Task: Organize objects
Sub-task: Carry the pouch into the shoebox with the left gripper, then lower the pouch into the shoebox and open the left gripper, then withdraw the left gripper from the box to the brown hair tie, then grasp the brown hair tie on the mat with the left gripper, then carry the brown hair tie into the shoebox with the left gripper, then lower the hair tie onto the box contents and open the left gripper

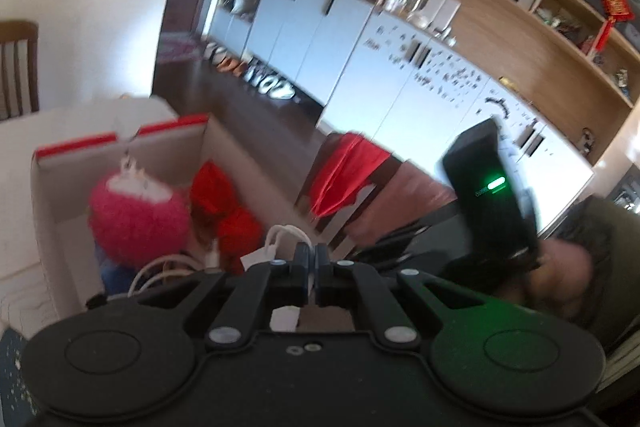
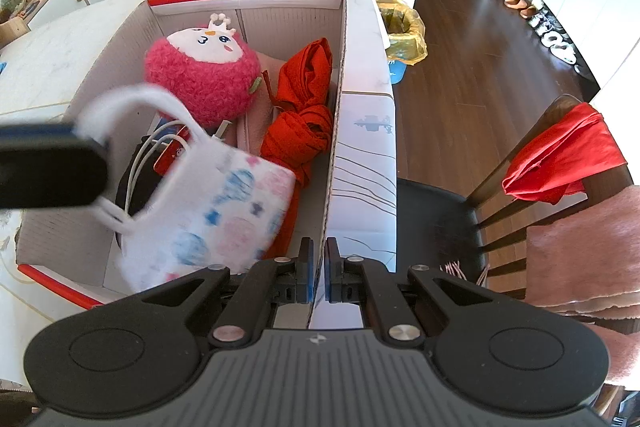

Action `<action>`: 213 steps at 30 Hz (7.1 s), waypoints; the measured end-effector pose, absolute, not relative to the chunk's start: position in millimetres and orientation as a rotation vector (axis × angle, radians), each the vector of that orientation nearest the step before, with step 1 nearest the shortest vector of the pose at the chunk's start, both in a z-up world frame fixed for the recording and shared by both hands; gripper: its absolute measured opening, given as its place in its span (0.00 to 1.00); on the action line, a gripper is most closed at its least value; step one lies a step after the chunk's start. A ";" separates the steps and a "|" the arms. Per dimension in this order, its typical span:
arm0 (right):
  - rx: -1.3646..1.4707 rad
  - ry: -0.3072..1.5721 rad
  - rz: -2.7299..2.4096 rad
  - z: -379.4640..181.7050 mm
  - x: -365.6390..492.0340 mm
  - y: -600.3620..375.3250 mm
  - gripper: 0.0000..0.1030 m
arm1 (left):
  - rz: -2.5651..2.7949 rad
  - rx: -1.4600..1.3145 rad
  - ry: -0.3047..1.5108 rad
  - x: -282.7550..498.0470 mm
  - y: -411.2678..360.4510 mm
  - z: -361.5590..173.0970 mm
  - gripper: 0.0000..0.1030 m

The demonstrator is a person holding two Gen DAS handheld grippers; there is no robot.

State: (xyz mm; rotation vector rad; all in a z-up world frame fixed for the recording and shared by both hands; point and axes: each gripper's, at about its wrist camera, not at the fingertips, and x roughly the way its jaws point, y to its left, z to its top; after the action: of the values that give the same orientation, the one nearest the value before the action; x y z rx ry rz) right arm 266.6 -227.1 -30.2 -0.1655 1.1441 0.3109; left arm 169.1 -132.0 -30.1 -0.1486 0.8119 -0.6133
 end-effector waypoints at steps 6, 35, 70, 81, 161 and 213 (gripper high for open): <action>-0.169 1.142 0.312 -30.4 265.6 -228.5 0.04 | -0.581 -0.152 0.908 177.5 -126.0 -58.2 0.00; -0.166 1.142 0.312 -30.3 265.1 -228.9 0.04 | -0.499 -0.130 1.057 172.6 -116.9 -90.4 0.50; -0.185 1.138 0.299 -29.4 261.2 -231.3 0.04 | -0.032 -0.164 0.821 125.4 -6.2 -35.6 0.99; -0.198 1.137 0.293 -28.4 258.9 -230.1 0.05 | 0.115 -0.158 0.844 105.5 41.0 -49.5 0.99; -0.143 1.177 0.274 -34.2 252.6 -238.0 0.04 | -0.235 -0.225 0.683 122.9 -34.3 23.0 0.04; -0.117 1.174 0.284 -34.6 252.7 -242.3 0.05 | -0.409 0.081 1.056 172.0 -127.6 -83.2 0.37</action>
State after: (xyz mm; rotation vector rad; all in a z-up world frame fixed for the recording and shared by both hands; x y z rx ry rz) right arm 252.7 -242.3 -34.6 -0.1167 1.1742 0.2840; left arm 172.0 -127.6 -83.2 0.0809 1.0562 -0.4091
